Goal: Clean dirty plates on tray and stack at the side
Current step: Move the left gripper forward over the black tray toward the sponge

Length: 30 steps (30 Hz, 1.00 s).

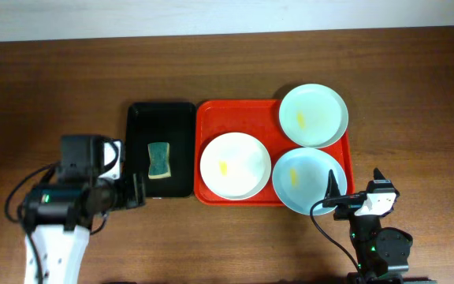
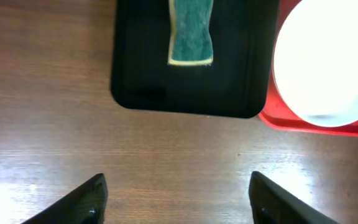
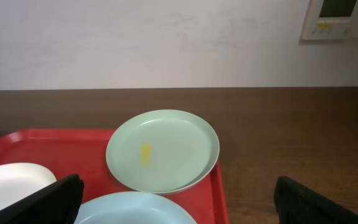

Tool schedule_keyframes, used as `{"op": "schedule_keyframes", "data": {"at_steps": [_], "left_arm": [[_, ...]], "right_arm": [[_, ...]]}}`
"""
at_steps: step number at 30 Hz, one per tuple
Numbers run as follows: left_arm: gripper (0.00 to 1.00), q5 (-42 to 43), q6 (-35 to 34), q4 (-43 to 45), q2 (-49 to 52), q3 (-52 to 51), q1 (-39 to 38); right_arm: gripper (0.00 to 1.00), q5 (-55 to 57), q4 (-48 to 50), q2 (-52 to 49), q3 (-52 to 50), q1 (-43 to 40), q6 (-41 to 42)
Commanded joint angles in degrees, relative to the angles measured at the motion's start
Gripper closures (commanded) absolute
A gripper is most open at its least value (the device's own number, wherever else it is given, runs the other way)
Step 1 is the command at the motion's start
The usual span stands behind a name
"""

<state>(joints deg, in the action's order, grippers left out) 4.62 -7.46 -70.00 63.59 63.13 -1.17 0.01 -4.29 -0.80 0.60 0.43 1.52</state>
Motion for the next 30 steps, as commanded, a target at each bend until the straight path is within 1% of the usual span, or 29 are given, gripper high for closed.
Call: {"op": "schedule_keyframes", "data": {"at_steps": [1,7,12,14,16,17,18,20,21,23,25,28,29,30], "left_arm": [[0.28,2.08,0.24,2.23,2.4,0.79,-0.28],[0.3,-0.17,0.07,5.27,2.4,0.79,-0.28],[0.28,-0.42,-0.17,5.27,2.47,0.72,-0.28],[0.19,-0.55,-0.2,5.27,2.47,0.72,-0.28],[0.18,-0.55,-0.74,5.25,2.47,0.72,-0.28],[0.25,-0.55,-0.83,5.29,2.47,0.72,-0.28],[0.37,-0.57,-0.81,5.31,2.47,0.72,-0.28],[0.56,-0.55,-0.81,5.35,2.47,0.72,-0.28],[0.69,-0.55,-0.81,5.35,2.47,0.72,-0.28],[0.85,-0.57,-0.81,5.35,2.47,0.72,-0.28],[0.89,-0.55,-0.81,5.29,2.47,0.68,-0.28],[0.92,-0.48,-0.83,4.61,2.47,0.52,-0.28],[0.89,-0.35,-0.83,4.37,2.47,0.35,-0.28],[0.79,-0.31,-0.83,4.31,2.47,-0.17,-0.28]], "right_arm": [[0.02,0.7,-0.33,0.59,-0.28,0.33,0.48],[0.02,0.7,-0.33,0.59,-0.28,0.33,0.48],[0.02,0.7,-0.33,0.59,-0.28,0.33,0.48],[0.02,0.7,-0.33,0.59,-0.28,0.33,0.48],[0.02,0.7,-0.33,0.59,-0.28,0.33,0.48],[0.02,0.7,-0.33,0.59,-0.28,0.33,0.48],[0.02,0.7,-0.33,0.59,-0.28,0.33,0.48],[0.02,0.7,-0.33,0.59,-0.28,0.33,0.48],[0.02,0.7,-0.33,0.59,-0.28,0.33,0.48],[0.02,0.7,-0.33,0.59,-0.28,0.33,0.48],[0.02,0.7,-0.33,0.59,-0.28,0.33,0.48],[0.02,0.7,-0.33,0.59,-0.28,0.33,0.48],[0.02,0.7,-0.33,0.59,-0.28,0.33,0.48],[0.02,0.7,-0.33,0.59,-0.28,0.33,0.48]]}}
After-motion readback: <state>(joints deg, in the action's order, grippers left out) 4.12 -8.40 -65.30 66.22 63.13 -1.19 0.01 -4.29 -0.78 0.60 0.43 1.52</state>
